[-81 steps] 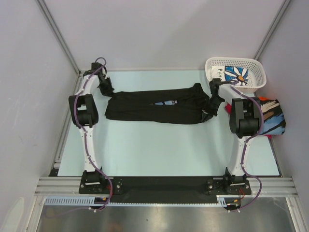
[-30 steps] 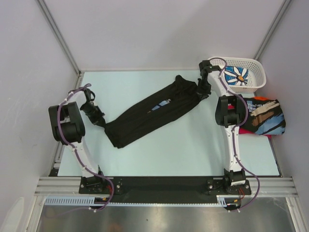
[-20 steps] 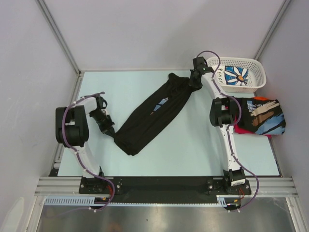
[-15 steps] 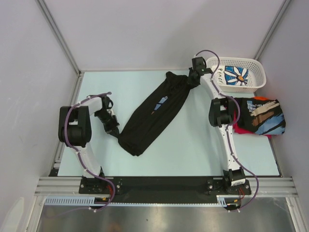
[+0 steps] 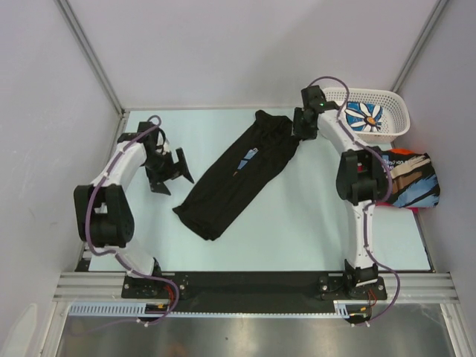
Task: Fold and stack the t-shirts
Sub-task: Rotate the tshirt 90 degrees
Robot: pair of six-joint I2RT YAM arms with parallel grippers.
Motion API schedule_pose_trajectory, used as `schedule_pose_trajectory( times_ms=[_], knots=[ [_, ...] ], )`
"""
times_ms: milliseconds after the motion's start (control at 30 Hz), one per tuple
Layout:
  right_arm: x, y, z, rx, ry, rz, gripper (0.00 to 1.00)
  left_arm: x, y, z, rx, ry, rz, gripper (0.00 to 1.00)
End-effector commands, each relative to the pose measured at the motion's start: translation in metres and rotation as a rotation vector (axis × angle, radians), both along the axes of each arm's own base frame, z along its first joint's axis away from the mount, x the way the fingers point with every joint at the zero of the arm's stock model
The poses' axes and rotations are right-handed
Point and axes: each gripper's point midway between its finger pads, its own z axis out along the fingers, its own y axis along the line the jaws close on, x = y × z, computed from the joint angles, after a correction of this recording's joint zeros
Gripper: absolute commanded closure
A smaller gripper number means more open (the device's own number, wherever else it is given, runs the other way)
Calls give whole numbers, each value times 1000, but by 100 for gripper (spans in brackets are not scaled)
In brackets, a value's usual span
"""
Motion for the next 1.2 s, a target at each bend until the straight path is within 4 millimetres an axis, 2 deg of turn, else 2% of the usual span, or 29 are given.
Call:
schedule_pose_trajectory(
  times_ms=[0,33,67,100,133,167,200,233,267,300,333,367,400,467,500,567,633,667,733,767,800,833,900,933,1067,1167],
  knots=[
    [-53,-11,76,121,3,-14,51,51,-19,45,-112,-308,-51,0],
    [-68,-7,88,211,31,6,50,55,-19,36,-111,-285,-63,0],
    [-82,-4,83,253,79,17,51,60,-19,29,-109,-277,-73,0],
    [-101,-1,75,294,148,21,51,67,-18,25,-100,-273,-85,0],
    [-128,7,64,362,228,34,51,70,-16,18,-86,-259,-100,0],
    [-142,12,58,395,255,46,51,72,-16,-4,-87,-201,-107,0],
    [-158,22,56,464,299,68,51,79,-16,-5,-88,-195,-119,0],
    [-185,26,34,498,396,52,51,80,-17,-14,-91,-175,-131,0],
    [-199,35,36,536,422,51,51,82,-18,-25,-100,-150,-142,0],
    [-209,45,37,602,448,72,51,86,-17,-27,-98,-151,-151,0],
    [-232,51,22,630,522,65,51,88,-17,-30,-97,-151,-157,0],
    [-242,59,25,672,547,50,51,88,-17,-37,-101,-129,-159,0],
    [-250,74,27,728,558,91,51,89,-19,-37,-113,-130,-160,0],
    [-269,86,18,760,606,79,51,87,-22,-39,-135,-121,-158,0],
    [-271,104,24,787,585,121,51,83,-23,-38,-140,-122,-158,0],
    [-274,122,24,786,566,161,51,81,-23,-35,-140,-134,-156,0],
    [-288,146,24,777,580,218,51,76,-22,-30,-131,-157,-159,0],
    [-286,158,28,793,545,259,51,73,-21,-28,-125,-160,-162,1],
    [-303,180,21,801,592,284,51,67,-17,-24,-101,-173,-165,0],
    [-303,191,21,820,576,316,51,64,-16,-23,-94,-174,-166,0],
    [-310,199,18,820,594,332,51,55,-14,-28,-83,-153,-163,0],
    [-321,210,9,808,633,343,51,52,-12,-26,-72,-158,-163,0],
    [-333,222,-2,797,656,365,51,42,-9,-31,-55,-137,-161,0],
    [-345,229,-12,778,697,365,51,39,-8,-27,-51,-143,-160,0],
    [-367,250,-24,750,717,413,51,32,-4,-22,-22,-170,-165,1],
    [-379,265,-33,755,739,426,51,24,3,-29,12,-152,-172,0]
  ],
)
